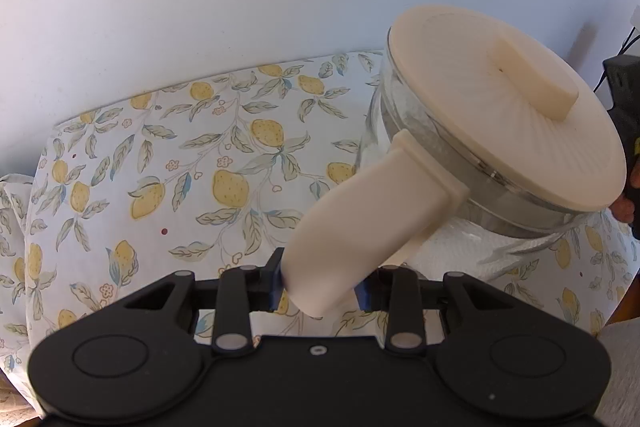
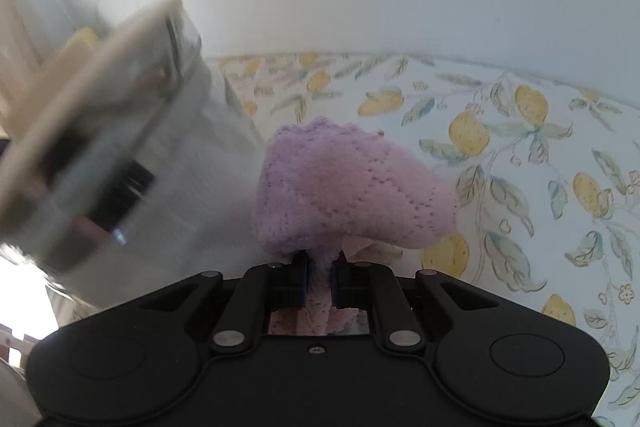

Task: Clean container
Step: 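Turn the pitcher by its handle with the left gripper, presenting another glass side to the cloth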

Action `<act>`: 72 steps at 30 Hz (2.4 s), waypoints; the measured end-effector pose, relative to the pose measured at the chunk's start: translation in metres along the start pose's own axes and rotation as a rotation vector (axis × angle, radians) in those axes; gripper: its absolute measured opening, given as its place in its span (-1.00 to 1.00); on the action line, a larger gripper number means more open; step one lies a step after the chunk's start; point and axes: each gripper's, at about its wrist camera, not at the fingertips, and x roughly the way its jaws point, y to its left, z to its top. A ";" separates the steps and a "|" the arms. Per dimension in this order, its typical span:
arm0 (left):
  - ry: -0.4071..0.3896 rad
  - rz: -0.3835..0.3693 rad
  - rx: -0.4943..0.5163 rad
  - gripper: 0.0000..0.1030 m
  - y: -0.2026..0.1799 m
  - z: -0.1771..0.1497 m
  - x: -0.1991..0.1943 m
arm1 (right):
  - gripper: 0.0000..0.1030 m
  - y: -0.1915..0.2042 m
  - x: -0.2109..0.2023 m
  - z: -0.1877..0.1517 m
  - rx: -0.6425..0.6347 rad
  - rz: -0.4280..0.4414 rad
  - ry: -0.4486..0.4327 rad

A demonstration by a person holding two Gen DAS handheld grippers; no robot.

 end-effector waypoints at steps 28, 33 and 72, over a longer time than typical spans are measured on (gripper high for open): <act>-0.002 0.006 0.099 -0.34 0.001 0.022 0.009 | -0.74 0.005 -0.035 0.020 -0.042 0.079 -0.047; -0.009 -0.010 0.161 -0.34 -0.002 0.034 0.021 | -0.74 0.007 -0.050 0.005 -0.033 0.070 -0.035; 0.163 0.254 -0.796 0.20 0.003 0.109 -0.022 | -0.71 0.014 -0.062 -0.003 -0.146 0.133 0.039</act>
